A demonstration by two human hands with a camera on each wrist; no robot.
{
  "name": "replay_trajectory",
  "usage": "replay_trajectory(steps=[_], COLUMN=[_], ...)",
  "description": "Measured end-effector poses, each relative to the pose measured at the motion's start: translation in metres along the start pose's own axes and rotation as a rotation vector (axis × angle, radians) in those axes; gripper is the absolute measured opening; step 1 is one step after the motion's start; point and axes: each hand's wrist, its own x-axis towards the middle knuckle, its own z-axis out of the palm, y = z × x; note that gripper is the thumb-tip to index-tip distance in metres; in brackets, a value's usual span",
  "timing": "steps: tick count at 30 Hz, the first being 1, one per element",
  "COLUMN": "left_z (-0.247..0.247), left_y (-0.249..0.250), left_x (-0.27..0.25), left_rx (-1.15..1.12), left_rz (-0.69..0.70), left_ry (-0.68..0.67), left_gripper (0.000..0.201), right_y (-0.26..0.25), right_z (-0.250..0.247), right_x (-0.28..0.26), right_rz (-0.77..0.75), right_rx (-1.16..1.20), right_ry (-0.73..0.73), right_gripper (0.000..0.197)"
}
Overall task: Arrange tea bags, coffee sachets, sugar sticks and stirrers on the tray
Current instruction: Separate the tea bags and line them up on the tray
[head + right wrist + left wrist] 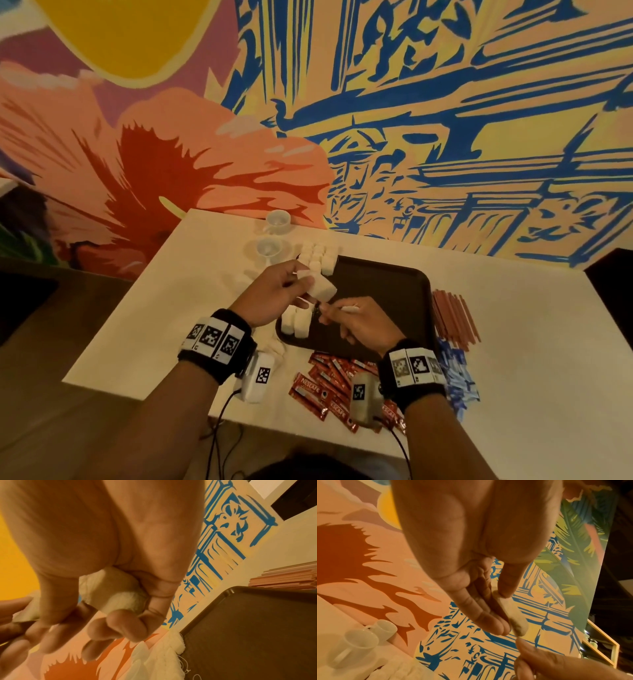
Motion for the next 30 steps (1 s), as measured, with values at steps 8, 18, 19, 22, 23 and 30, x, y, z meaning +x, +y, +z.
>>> replay_trajectory(steps=[8, 18, 19, 22, 23, 30], left_z=[-0.013, -0.023, -0.020, -0.012, -0.009, 0.010], left_y=[-0.021, -0.084, -0.091, -0.114, -0.122, -0.163], left_x=[0.065, 0.193, 0.204, 0.233, 0.242, 0.278], left_rx=[0.175, 0.663, 0.678, 0.744, 0.757, 0.909], left_rz=[-0.055, -0.109, -0.113, -0.121, -0.133, -0.218], left_ry=[-0.045, -0.031, -0.032, -0.053, -0.075, -0.266], left_gripper=[0.017, 0.014, 0.015, 0.015, 0.015, 0.016], right_y=[0.026, 0.044, 0.046, 0.055, 0.058, 0.080], right_z=[-0.038, -0.081, -0.085, -0.098, -0.102, -0.116], right_x=[0.020, 0.063, 0.069, 0.084, 0.088, 0.107], right_rz=[0.235, 0.350, 0.360, 0.361, 0.359, 0.331], right_rx=[0.260, 0.366, 0.363, 0.310, 0.285, 0.161], right_ry=[0.140, 0.183, 0.199, 0.242, 0.256, 0.276], right_gripper=[0.018, 0.035, 0.033, 0.029, 0.027, 0.030])
